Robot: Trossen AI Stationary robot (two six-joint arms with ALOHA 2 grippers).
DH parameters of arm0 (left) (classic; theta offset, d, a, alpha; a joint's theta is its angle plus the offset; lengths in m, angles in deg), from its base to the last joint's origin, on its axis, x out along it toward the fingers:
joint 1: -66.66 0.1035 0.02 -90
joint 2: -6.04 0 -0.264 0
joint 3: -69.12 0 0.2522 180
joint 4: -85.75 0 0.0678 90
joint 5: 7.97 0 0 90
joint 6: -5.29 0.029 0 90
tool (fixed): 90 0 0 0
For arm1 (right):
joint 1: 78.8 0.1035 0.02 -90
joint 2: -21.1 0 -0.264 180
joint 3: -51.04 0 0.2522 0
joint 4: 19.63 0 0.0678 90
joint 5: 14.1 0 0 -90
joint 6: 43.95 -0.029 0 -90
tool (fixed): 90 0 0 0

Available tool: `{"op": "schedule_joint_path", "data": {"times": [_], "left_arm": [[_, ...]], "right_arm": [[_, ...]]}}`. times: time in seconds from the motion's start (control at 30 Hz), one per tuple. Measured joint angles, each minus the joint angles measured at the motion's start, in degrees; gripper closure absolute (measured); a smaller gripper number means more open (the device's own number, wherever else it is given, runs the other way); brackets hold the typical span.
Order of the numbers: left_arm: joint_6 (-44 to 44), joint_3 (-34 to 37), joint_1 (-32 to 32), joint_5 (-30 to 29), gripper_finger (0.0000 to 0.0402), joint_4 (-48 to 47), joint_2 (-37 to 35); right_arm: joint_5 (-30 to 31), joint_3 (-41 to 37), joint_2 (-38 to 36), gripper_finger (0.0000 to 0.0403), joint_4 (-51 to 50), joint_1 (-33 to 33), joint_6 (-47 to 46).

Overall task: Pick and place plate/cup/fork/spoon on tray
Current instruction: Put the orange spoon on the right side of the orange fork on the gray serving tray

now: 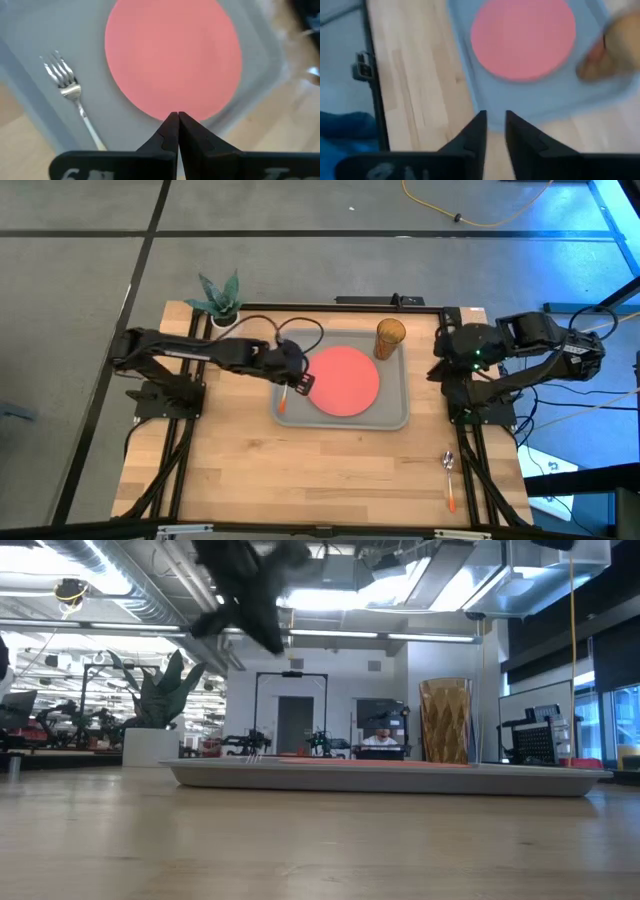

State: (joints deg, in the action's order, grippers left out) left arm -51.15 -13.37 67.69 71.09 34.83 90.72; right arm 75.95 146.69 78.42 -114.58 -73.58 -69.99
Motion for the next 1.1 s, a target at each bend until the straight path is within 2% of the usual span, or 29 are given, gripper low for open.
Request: {"op": "schedule_joint_path", "data": {"times": [0.13, 0.33, 0.5, 0.7, 0.8, 0.97, 1.1], "left_arm": [[0.1, 0.0, -3.8, -1.4, 0.0401, -3.1, -4.7], [2.4, 0.0, -7.7, -3.0, 0.0401, -4.8, -9.4], [1.2, 0.0, -8.6, -5.0, 0.0401, -5.7, -11.1], [-1.5, 0.1, -8.6, -5.1, 0.0401, -8.7, -11.3], [-1.5, 0.1, -8.6, -5.0, 0.0401, -9.9, -11.3], [-0.2, 0.1, -8.6, -4.7, 0.0401, -11.2, -11.3], [1.5, 0.1, -8.6, -2.8, 0.0401, -11.8, -11.3]], "right_arm": [[0.2, 0.0, 0.8, 0.0340, -6.0, 4.3, -10.3], [-0.3, 0.0, 1.3, 0.0342, -9.0, 14.0, -25.8], [0.5, -0.3, 0.9, 0.0342, -8.7, 24.3, -43.3], [-0.3, -4.5, 2.1, 0.0342, -8.9, 35.9, -61.1], [-1.4, -5.7, 2.9, 0.0342, -7.7, 40.4, -71.5], [-1.8, -8.2, 5.9, 0.0342, -0.2, 46.6, -88.7], [-5.8, -9.3, 9.8, 0.0342, 0.7, 48.8, -99.1]]}}
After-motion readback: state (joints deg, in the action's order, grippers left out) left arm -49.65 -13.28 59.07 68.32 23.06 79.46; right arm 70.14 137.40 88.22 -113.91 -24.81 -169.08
